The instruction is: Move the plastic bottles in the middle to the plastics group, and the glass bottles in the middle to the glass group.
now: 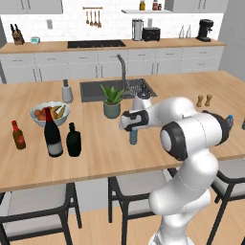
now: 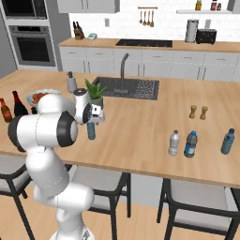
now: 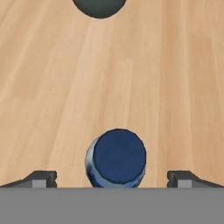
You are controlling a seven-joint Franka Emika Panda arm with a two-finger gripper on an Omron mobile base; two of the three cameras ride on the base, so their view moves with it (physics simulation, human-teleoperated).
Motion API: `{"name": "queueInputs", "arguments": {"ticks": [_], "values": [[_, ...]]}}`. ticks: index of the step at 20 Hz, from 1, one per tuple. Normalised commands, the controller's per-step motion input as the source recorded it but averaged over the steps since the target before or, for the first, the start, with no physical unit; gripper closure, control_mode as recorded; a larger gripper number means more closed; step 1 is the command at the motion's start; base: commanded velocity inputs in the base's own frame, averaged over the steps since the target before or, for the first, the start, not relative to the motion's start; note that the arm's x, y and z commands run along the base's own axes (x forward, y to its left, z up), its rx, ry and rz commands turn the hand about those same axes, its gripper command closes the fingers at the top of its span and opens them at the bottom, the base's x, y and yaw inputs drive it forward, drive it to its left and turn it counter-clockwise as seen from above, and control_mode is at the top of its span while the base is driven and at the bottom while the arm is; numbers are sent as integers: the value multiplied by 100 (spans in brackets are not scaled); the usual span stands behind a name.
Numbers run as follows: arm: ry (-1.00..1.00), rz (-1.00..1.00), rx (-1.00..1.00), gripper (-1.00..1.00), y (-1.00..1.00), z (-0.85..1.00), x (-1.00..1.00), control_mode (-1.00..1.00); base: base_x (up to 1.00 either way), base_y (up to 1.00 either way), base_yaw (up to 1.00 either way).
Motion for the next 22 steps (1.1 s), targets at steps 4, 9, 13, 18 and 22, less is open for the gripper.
{"name": "queueInputs", "arguments": {"ticks": [4, 9, 13, 18, 22], "values": [[-5, 0, 0, -100, 0, -16, 13, -100, 0, 0, 0], [-6, 0, 0, -100, 0, -4, 4, -100, 0, 0, 0], [-8, 0, 0, -100, 0, 2, 0, -100, 0, 0, 0], [0, 0, 0, 100, 0, 0, 0, -100, 0, 0, 0], [0, 0, -1, 100, 0, 3, -1, -100, 0, 0, 0]]}}
